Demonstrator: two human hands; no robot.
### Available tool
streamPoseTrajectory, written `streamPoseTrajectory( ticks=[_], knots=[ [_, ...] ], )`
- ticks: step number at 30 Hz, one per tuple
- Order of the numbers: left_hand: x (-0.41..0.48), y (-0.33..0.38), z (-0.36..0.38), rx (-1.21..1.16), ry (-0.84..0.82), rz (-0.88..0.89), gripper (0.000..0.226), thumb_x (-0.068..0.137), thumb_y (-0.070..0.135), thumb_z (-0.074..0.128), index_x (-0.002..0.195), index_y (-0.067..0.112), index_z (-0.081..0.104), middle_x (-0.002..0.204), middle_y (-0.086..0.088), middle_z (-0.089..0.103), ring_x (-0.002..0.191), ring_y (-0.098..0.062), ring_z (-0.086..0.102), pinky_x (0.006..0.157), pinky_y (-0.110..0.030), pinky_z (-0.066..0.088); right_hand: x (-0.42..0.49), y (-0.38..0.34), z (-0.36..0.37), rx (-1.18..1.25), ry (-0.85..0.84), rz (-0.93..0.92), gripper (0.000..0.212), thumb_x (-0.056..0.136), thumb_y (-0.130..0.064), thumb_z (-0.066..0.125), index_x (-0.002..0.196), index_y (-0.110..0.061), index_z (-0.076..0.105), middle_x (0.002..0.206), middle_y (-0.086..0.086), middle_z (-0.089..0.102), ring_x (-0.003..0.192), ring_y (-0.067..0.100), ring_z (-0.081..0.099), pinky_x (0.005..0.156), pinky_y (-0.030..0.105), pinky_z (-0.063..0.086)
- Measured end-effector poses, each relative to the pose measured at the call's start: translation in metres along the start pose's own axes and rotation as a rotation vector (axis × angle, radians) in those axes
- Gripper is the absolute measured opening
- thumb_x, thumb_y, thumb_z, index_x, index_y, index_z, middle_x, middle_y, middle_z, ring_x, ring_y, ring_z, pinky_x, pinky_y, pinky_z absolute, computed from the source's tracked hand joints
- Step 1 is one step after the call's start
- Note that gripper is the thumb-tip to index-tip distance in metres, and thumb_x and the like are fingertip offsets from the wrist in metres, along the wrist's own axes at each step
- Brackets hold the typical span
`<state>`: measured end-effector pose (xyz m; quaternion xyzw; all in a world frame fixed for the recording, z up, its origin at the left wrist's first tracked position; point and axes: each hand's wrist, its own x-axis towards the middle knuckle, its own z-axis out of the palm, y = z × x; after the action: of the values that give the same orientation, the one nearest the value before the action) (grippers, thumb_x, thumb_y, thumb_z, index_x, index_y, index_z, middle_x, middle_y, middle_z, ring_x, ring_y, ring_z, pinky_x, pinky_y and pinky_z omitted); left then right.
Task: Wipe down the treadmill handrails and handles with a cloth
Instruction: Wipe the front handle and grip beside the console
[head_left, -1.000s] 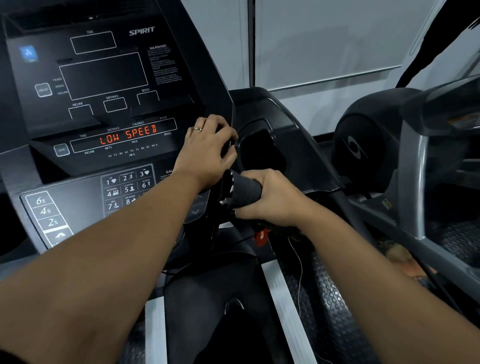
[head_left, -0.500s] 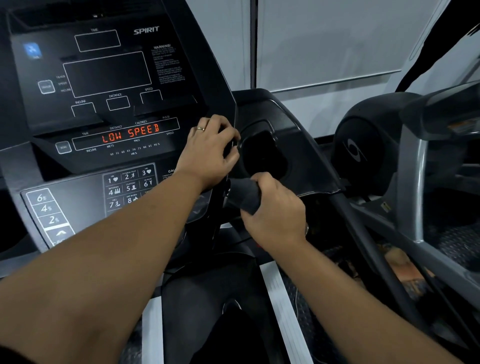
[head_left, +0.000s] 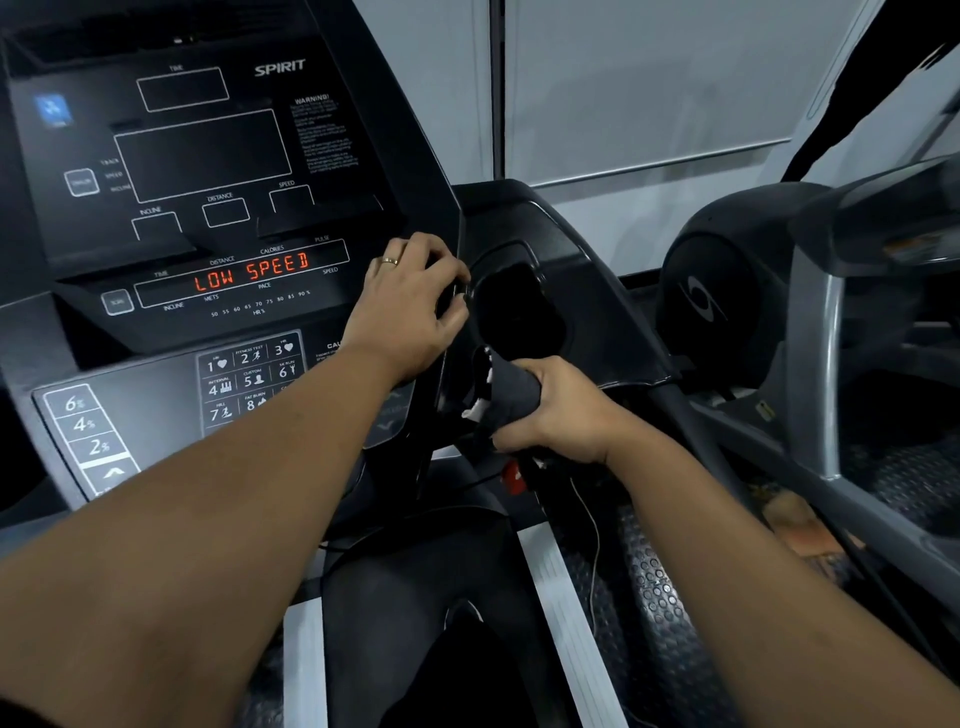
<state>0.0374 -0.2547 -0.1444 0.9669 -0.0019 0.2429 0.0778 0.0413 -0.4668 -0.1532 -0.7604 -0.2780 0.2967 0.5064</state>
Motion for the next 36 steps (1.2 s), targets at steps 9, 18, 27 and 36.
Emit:
streamPoseTrajectory(
  ticks=[9,18,27,36],
  knots=[
    [-0.001,0.0,0.0,-0.018,0.004,0.0,0.023,0.091,0.035,0.051,0.11,0.025,0.061,0.118,0.006,0.046,0.113,-0.017,0.041,0.098,-0.033,0.031,-0.018,0.045,0.002,-0.074,0.22,-0.023,0.044,0.052,-0.043,0.087,0.088,-0.024,0.071,0.083,-0.002,0.074,0.08,0.016,0.072,0.077,0.049,0.057],
    [-0.001,0.0,0.0,-0.016,0.006,-0.003,0.023,0.092,0.035,0.052,0.11,0.026,0.061,0.119,0.007,0.045,0.113,-0.016,0.041,0.098,-0.032,0.031,-0.049,0.068,0.017,-0.315,0.514,-0.027,0.044,0.061,-0.05,0.073,0.097,-0.029,0.059,0.081,-0.014,0.065,0.078,0.002,0.063,0.063,0.018,0.048],
    [-0.001,0.0,0.001,-0.007,0.006,0.005,0.022,0.092,0.035,0.051,0.11,0.026,0.06,0.119,0.006,0.045,0.113,-0.017,0.04,0.098,-0.034,0.032,-0.042,0.061,0.033,-0.694,0.594,-0.214,0.082,0.069,-0.04,0.082,0.136,-0.025,0.037,0.116,0.0,0.057,0.1,0.021,0.06,0.076,0.031,0.05],
    [0.0,-0.001,0.001,0.02,0.006,0.01,0.024,0.09,0.035,0.052,0.11,0.025,0.06,0.119,0.004,0.046,0.11,-0.019,0.041,0.094,-0.036,0.036,-0.008,-0.005,0.043,-0.817,0.547,-0.491,0.042,0.08,-0.063,0.063,0.097,-0.025,0.066,0.101,-0.009,0.058,0.083,0.012,0.059,0.056,0.026,0.047]
  ],
)
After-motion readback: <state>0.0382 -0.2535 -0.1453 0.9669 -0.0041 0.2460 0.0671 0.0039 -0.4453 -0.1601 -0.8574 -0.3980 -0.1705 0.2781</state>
